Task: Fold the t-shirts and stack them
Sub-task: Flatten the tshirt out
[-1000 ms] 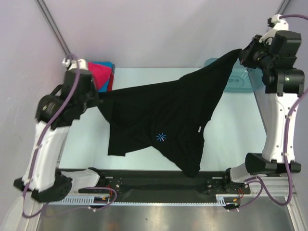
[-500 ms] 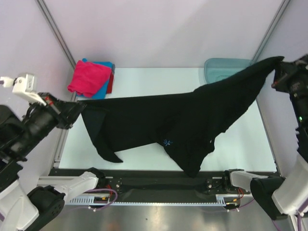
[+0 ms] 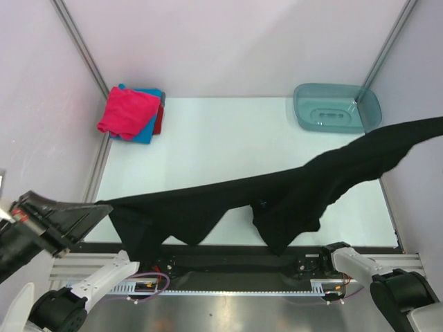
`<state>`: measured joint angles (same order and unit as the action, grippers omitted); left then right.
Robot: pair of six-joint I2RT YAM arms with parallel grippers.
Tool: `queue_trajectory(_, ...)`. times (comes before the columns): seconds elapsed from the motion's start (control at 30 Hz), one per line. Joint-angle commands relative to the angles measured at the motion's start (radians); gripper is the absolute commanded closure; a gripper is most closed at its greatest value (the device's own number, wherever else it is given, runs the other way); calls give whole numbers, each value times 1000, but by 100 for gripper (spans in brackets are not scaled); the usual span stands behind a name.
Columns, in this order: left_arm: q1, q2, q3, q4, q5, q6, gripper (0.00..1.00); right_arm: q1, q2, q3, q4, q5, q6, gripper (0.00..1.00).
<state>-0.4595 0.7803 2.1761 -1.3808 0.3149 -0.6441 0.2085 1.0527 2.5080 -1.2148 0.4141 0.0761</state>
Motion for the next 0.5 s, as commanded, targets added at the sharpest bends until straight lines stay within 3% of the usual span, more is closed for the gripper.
queue_trajectory(0.0,-13,-10,89,-87,50,-172,100,61,-19,107,76,244,-30,100)
queue_trajectory(0.07,-22,-22,137,-86,40,-224,100,78,-100,21,154,307,-36,100)
queue_trajectory(0.2,-60,-81,76,-86,75,-264,99,115,-203,-35,265,455,-116,100)
queue_trajectory(0.33,-85,-151,128,-86,-150,-368,100,118,-214,-21,334,529,-254,100)
queue_trajectory(0.47,-117,-158,111,-86,-192,-341,100,111,-226,-60,437,580,-378,100)
